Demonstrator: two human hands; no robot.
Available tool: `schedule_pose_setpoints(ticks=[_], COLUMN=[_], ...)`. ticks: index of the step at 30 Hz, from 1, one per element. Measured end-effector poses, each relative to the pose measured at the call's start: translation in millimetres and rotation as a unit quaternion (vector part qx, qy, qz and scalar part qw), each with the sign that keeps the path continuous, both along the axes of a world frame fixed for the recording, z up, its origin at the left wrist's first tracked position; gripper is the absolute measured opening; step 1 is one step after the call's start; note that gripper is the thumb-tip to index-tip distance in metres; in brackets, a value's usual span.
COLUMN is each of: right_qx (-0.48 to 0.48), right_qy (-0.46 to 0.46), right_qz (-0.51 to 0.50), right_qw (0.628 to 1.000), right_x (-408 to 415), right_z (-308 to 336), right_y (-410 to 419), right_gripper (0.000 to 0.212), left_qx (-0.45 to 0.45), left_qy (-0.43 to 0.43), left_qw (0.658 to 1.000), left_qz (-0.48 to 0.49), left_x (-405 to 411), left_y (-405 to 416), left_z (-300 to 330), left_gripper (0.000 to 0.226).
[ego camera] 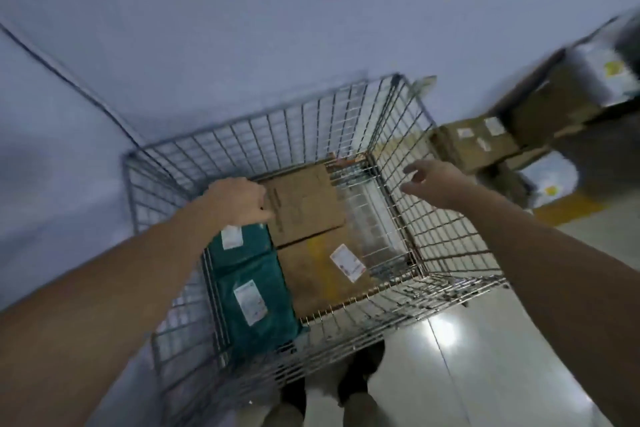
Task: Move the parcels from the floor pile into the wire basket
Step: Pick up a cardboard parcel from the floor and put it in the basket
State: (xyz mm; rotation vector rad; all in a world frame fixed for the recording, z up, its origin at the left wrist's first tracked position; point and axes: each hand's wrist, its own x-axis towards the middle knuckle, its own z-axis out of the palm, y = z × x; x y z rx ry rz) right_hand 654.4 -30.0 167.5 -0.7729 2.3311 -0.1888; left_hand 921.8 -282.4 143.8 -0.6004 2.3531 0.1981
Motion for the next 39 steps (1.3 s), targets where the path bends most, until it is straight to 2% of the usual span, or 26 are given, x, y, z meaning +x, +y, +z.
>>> schedule_pose_setpoints(ticks=[4, 8, 12, 16, 21, 25, 31, 39], right_qx=[-0.011, -0.003, 0.013, 0.033, 0.056, 0.053, 0.043, 0.069], right_qy=[0.032, 0.066, 0.096, 0.13, 0.15, 0.151, 0.137, 0.136], right_qz=[-0.01, -0.008, -0.027, -0.06, -0.072, -0.069, -0.065, -0.05], right_qw=[0.999, 0.998, 0.995, 0.989, 0.984, 0.985, 0.987, 0.987], right_x=[-3, -11, -28, -59, -84, -109, -169, -279], right_z=[115, 202, 267, 301, 313, 308, 279, 270], right_y=[60, 139, 253, 376, 501, 560, 586, 613], right_gripper=[0.053, 0.053, 0.059, 0.042, 0.045, 0.041, 0.047, 0.059], left_qx=[0.001, 0.011, 0.009, 0.003, 0.011, 0.007, -0.001, 0.046], left_qy=[0.052, 0.123, 0.157, 0.172, 0.197, 0.196, 0.185, 0.179], left_qw=[0.998, 0.984, 0.964, 0.959, 0.952, 0.953, 0.957, 0.962], left_qz=[-0.045, -0.13, -0.213, -0.226, -0.233, -0.231, -0.225, -0.199], left_x=[-48, -113, -175, -226, -273, -306, -370, -492], left_y=[41, 132, 247, 350, 467, 526, 568, 588], left_z=[111, 206, 274, 314, 329, 330, 311, 261], left_gripper=[0.059, 0.043, 0.051, 0.049, 0.049, 0.048, 0.047, 0.042])
